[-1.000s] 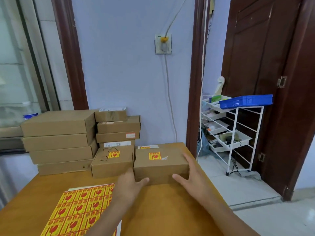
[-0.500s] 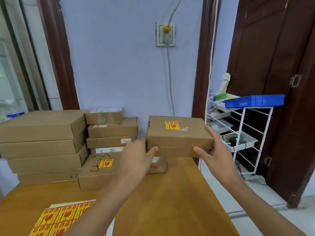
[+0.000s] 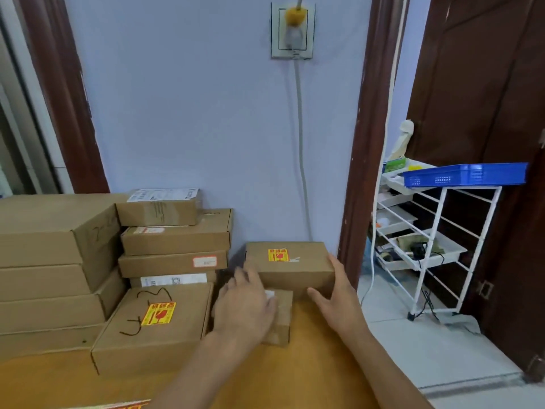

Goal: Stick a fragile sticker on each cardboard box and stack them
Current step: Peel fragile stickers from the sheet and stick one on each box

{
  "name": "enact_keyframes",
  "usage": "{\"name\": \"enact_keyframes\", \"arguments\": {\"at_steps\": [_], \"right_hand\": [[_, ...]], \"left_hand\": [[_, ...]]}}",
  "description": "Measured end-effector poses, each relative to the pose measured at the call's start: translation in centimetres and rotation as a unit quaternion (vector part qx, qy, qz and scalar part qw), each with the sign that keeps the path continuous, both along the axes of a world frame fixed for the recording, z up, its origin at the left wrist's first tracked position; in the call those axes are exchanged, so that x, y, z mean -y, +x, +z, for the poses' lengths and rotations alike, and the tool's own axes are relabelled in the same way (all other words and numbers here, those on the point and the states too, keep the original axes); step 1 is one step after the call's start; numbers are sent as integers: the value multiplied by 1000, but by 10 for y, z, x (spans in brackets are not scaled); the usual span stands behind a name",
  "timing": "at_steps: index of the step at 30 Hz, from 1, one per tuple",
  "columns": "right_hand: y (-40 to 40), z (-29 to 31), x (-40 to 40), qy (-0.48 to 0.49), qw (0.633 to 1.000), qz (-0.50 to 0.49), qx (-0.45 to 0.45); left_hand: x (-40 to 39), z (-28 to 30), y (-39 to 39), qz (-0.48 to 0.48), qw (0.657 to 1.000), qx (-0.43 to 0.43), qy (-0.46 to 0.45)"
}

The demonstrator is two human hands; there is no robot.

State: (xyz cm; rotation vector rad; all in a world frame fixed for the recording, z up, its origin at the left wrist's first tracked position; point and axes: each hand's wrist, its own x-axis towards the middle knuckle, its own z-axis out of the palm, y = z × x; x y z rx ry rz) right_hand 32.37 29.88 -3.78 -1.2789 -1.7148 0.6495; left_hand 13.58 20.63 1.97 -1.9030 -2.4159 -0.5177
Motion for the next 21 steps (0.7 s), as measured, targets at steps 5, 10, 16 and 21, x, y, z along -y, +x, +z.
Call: {"name": "enact_keyframes", "arguments": {"at_steps": [5,10,16,21], "right_hand": [[4,-8,-9,-10,999,21,-47],[-2,-7,-1,37,992,-103,65],[-5,-4,0,24,999,35,12],[-1,-1,3,-35,991,130,-22]], "left_hand": [[23,-29,-11,-17,992,-27,125],[32,-49,-11,-69,975,-134,162],[31,-60,-13,-68,973,-125,182],[31,-60,-11,-79,972,-129,182]]}}
